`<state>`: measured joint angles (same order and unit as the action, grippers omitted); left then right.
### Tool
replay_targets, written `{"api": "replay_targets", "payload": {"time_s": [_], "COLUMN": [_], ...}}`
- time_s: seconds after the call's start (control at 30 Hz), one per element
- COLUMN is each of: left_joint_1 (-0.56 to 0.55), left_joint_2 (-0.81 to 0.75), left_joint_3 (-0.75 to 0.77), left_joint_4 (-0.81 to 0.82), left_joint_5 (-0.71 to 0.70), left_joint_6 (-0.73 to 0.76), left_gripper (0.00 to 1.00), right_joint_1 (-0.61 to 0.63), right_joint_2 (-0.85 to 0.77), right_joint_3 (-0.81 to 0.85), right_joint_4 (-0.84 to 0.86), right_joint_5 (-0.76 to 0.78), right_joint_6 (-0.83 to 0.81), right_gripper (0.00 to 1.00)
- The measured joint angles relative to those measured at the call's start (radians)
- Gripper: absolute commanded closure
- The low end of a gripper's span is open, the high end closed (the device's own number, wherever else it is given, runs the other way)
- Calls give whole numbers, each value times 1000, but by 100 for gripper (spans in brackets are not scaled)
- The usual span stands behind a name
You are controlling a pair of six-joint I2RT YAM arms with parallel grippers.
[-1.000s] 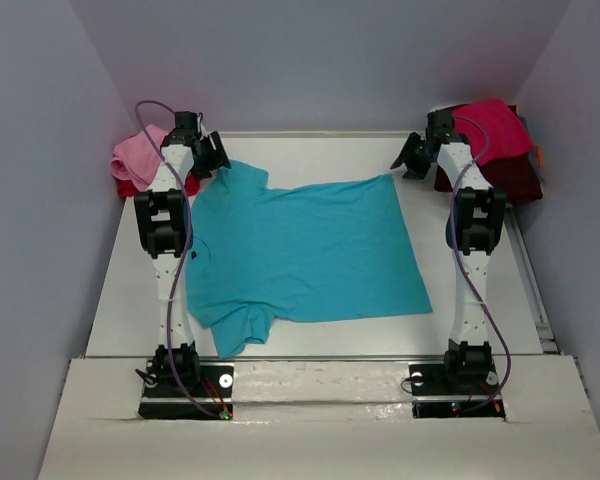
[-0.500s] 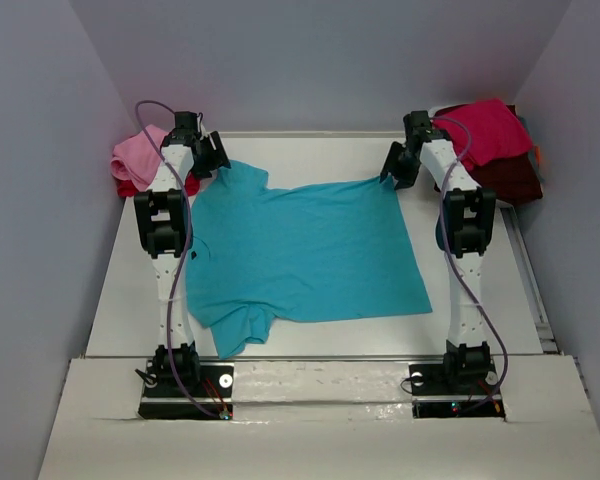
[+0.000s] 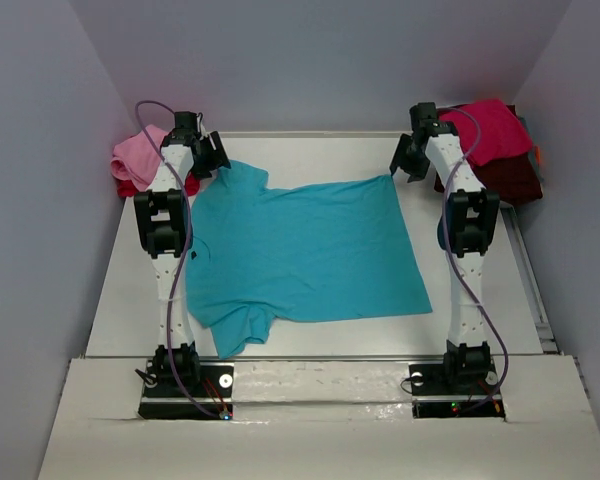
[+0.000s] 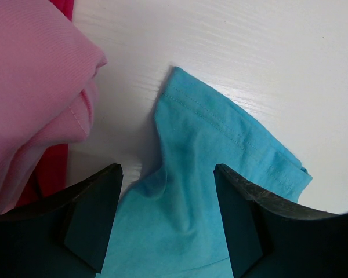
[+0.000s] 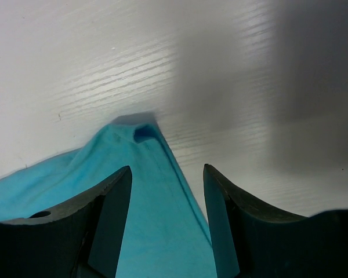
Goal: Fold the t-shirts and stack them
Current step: Grap the side of the flattened tshirt furthest away from the robot with both arms
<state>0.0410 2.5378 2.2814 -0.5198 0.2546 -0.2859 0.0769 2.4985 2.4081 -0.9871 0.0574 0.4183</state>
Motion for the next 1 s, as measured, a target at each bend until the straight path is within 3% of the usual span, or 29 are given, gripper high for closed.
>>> {"api": "replay_targets", "payload": {"time_s": [1.0], "left_joint_1": [0], "left_joint_2": [0], "left_joint_3": [-2], "left_joint_4": [4], "left_joint_5": [4], "left_joint_6": [0], "left_gripper": [23], "right_joint_1": [11], "right_joint_2": [98], "right_joint_3": [52], "right_joint_4": [31], "right_joint_5": [-39], "right_joint_6": [-8], "right_gripper": [42]}}
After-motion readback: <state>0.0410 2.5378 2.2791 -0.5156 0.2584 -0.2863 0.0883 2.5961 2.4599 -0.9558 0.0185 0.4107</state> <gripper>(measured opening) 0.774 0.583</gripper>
